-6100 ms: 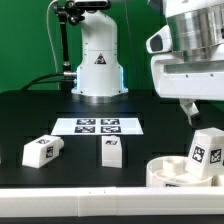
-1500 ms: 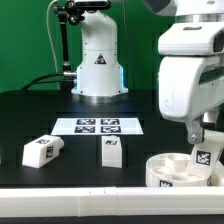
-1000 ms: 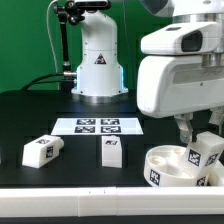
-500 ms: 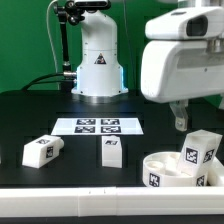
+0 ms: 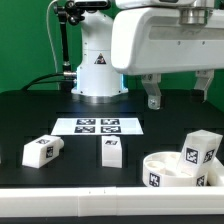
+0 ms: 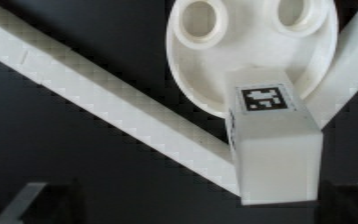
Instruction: Assemble stool
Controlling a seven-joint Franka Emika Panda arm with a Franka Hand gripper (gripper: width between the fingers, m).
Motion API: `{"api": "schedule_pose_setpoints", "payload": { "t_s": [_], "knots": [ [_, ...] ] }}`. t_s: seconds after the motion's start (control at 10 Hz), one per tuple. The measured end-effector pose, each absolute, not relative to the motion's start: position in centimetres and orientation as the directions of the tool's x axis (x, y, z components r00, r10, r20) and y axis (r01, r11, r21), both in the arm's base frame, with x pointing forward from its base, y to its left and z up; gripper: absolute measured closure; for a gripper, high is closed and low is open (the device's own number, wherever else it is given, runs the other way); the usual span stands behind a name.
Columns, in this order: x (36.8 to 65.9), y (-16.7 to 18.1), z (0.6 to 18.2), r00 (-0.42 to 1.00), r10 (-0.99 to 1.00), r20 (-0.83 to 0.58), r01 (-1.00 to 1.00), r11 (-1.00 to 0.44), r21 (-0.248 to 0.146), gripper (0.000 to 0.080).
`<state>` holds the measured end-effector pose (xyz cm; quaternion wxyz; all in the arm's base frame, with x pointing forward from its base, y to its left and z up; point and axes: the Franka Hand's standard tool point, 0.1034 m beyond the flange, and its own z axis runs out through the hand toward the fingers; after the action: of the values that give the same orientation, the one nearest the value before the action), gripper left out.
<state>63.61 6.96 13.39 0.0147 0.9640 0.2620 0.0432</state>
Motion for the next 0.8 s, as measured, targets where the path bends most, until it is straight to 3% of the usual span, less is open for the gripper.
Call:
{"api": "schedule_pose_setpoints", "payload": {
  "t_s": [0.6,0.8],
  "knots": [
    [63.5,6.9,13.3,0.861,0.503,0.076,0.501,-0.864,0.051,0.0150],
    [62.5,5.4,13.3,0.880,0.467,0.086,0.463,-0.884,0.059,0.0150]
  ]
}}
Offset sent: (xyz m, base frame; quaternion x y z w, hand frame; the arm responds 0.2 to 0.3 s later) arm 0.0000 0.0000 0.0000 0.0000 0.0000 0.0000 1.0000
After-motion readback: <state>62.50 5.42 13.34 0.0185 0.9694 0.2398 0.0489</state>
